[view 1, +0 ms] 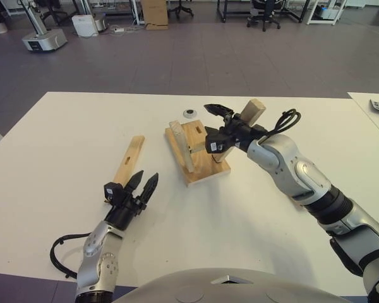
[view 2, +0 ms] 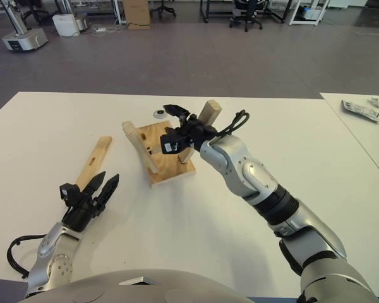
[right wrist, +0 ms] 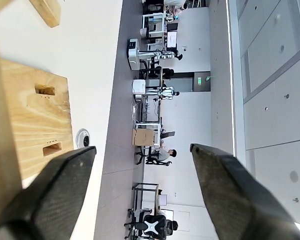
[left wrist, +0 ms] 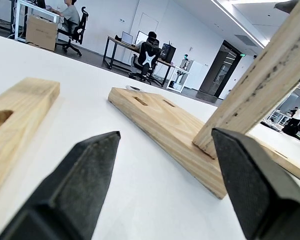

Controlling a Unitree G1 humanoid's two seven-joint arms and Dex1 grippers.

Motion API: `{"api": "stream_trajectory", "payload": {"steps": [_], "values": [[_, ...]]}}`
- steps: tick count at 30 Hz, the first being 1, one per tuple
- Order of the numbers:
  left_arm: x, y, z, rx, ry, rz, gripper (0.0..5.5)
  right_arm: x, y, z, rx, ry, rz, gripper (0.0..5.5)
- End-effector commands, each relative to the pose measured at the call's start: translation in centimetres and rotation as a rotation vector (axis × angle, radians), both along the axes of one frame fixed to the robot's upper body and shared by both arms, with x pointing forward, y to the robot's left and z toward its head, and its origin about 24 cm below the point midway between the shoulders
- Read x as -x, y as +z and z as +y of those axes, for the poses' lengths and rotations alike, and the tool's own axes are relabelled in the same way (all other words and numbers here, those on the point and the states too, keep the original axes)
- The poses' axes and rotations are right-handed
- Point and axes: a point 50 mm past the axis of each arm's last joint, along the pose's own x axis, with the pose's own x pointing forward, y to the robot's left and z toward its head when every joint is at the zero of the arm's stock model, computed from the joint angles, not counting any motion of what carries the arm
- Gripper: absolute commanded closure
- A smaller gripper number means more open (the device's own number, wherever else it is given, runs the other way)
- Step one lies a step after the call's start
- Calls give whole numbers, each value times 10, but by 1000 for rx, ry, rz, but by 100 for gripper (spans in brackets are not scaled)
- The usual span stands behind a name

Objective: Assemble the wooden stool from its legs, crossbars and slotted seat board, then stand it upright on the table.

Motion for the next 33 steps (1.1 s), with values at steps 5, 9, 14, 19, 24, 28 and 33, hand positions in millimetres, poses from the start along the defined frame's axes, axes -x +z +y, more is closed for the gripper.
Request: {"api": "stream_trajectory", "payload": {"steps": [5,9,14,19,24,28,33], "values": [[-4,-17,3,1,12,-1,212,-32,61,-8,-431,-139,-58,195],[-6,-27,-22,14,19,8,212,-23,78,-26,-675,-198,-185,195],[5,-31,-27,16,33,13,212,10,1,-25,-484,-192,-62,195],[9,-34,-20,10,32,14,212,20,-62,-23,-213,-191,153,195],[4,-36,-12,-7,50,-2,212,-3,33,-8,-543,-110,-23,195],[-31,14,1,27,189,-111,212,-23,100,-24,-812,-105,-1,195],[-65,158,-31,160,154,-348,212,-60,105,-88,-1059,-314,133,195]]}}
